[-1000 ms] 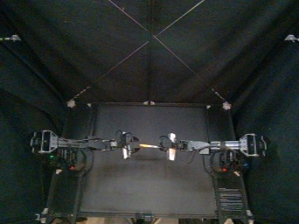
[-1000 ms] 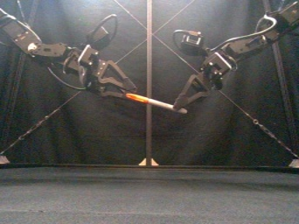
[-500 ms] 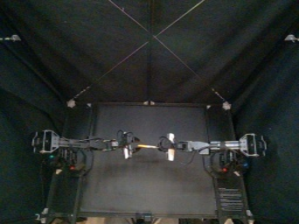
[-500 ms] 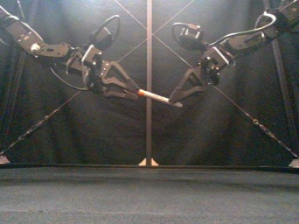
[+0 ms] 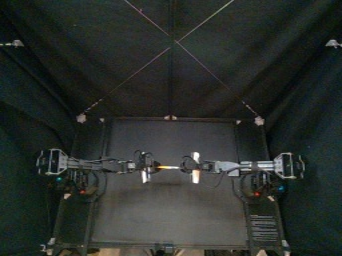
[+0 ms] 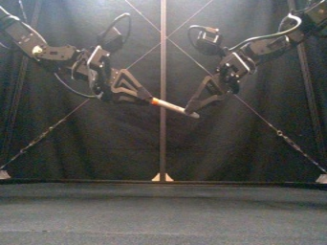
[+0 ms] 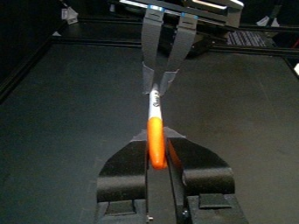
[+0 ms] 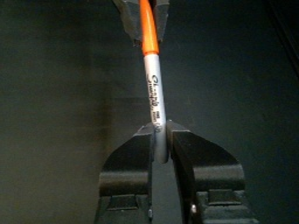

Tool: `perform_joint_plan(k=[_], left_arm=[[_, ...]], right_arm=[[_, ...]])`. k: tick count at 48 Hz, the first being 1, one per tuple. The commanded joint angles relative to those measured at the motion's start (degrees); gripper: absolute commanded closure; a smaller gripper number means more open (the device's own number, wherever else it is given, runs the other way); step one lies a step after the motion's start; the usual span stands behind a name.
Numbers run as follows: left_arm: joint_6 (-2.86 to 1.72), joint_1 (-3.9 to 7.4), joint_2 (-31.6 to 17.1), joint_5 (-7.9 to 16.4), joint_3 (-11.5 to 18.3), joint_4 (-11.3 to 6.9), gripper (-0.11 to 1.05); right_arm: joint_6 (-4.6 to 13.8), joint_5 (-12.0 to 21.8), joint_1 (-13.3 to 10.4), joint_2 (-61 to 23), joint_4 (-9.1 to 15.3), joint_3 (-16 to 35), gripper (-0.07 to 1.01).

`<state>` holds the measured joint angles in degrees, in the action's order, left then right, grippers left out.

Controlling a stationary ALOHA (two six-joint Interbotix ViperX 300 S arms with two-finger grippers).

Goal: Uncap the pen

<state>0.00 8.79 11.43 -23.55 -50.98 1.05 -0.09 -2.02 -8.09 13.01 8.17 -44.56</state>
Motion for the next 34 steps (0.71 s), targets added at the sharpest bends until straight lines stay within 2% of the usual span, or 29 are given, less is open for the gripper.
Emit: perform_joint_plan(k=[1,34], left_arm=[[-0.09,0.26,1.76,-0.44,-0.18,-0.09,0.55],[0.09,0.62,13.45,-0.26,-9.58,0.0,0.55]], right_arm=[[0.18,-0.35,-0.09,2.81,-0.09,-0.18,0.47],[0.53,-0.26,-0.35,12.48,-0.35,-6.77,0.47]])
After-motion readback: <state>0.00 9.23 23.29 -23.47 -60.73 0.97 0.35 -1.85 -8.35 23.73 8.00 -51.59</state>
